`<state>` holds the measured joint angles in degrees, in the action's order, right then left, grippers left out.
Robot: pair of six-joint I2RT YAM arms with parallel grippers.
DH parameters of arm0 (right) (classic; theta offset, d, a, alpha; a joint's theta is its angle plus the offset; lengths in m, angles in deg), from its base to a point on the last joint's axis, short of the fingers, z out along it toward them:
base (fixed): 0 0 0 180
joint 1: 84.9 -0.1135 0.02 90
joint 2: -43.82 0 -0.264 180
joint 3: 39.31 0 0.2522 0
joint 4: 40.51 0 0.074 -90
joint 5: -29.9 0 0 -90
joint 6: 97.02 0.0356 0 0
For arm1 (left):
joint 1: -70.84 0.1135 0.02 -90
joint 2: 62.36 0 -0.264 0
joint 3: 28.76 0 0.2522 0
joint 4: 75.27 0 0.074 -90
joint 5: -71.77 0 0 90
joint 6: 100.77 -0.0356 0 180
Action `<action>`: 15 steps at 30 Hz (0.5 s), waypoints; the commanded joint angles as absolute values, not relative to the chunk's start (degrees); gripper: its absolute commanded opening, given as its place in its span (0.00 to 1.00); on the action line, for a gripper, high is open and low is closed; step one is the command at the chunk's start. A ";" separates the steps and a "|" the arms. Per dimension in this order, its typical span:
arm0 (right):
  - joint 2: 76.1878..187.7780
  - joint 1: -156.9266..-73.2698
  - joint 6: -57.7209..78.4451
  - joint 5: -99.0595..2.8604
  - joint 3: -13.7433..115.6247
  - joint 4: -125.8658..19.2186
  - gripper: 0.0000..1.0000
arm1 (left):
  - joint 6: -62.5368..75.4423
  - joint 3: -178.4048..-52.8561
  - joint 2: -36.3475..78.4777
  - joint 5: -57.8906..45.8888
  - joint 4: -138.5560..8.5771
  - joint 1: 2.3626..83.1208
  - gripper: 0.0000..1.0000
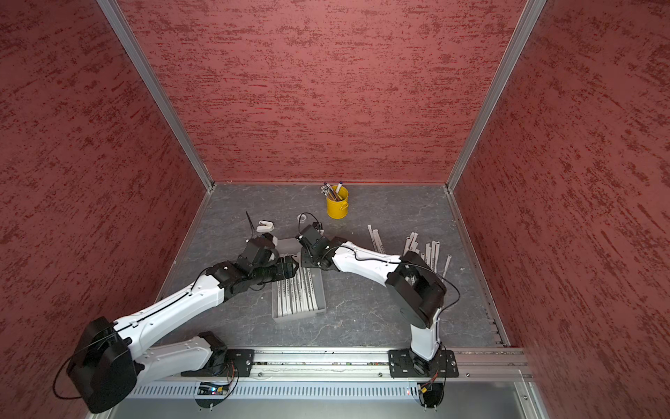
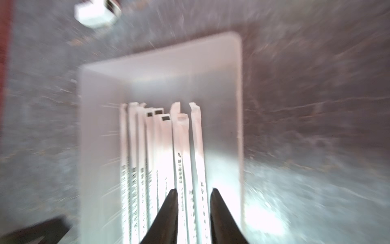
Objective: Put the straws into the storage box
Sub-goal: Place the straw in the storage box, then pick up the straw from the center of the board.
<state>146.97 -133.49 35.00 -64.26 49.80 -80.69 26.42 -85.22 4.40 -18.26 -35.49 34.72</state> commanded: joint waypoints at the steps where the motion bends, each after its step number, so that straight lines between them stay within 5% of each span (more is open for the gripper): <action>1: 139.34 -128.33 35.29 -63.69 45.25 -84.14 0.34 | 24.44 -90.35 7.93 -19.11 -36.46 31.25 0.88; 7: 134.99 -115.80 27.28 -67.21 39.57 -89.46 0.38 | 26.62 -100.79 23.46 -10.79 -44.19 24.51 0.89; 15: 141.33 -104.62 20.00 -68.75 39.60 -86.74 0.20 | 26.97 -113.43 37.51 -5.20 -45.86 20.60 0.88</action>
<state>139.39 -105.80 23.96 -67.41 38.37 -87.36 26.92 -110.27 35.72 -7.95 -44.23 21.15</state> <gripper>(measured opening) 0.209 0.880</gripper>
